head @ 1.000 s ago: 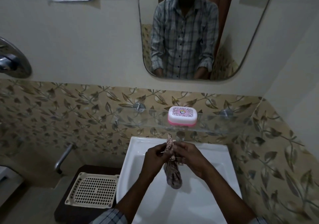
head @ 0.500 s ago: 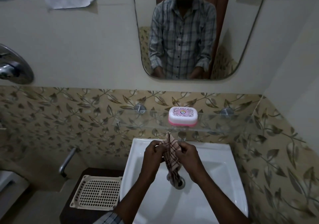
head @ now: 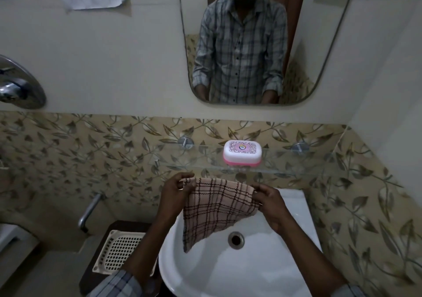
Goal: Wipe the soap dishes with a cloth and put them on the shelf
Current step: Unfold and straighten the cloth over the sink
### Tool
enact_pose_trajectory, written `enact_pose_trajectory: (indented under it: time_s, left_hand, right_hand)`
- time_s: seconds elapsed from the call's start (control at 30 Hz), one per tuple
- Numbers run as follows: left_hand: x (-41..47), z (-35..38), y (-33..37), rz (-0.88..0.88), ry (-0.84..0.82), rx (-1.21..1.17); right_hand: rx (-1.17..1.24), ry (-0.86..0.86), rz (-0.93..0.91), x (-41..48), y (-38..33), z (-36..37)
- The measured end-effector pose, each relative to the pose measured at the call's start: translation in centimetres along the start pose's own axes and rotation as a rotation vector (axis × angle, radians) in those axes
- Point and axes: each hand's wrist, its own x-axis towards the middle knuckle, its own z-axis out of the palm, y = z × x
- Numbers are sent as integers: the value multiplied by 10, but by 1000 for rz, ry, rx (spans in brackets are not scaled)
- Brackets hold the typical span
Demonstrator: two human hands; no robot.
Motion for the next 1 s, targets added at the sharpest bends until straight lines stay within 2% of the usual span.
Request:
enact_pose_trajectory:
  time_s: [0.13,0.23,0.37,0.53,0.63,0.7,0.77,0.83,1.0]
  left_hand:
    - [4,-3,2,-62,-62,-50]
    - [4,-1,5,-89,-128,-108]
    - [8,1,10,-77,-211,-57]
    - [12,-3,12,-49,-244,0]
    - [13,-1,8,-43,-193,51]
    - [9,6,6,-16,-102,119]
    - [-1,17,4,23,-35,158]
    - [-14,31,6,38,-24,165]
    - [-39,67,8,111,-156,303]
  right_hand:
    - [37,39,-12,5,-7,-2]
    - [-46,59,-45,9,-6,1]
    - [5,-42,-20,10,-3,-1]
    - [-454,-104,-125,8,-4,-7]
    - [-638,83,-182,6,-6,-5]
    - [-626,254,-179,5,-7,1]
    - [-568,325,-157,3,-5,12]
    - [-476,302,-126,0,-3,27]
    - [-421,198,-137,-4,0,56]
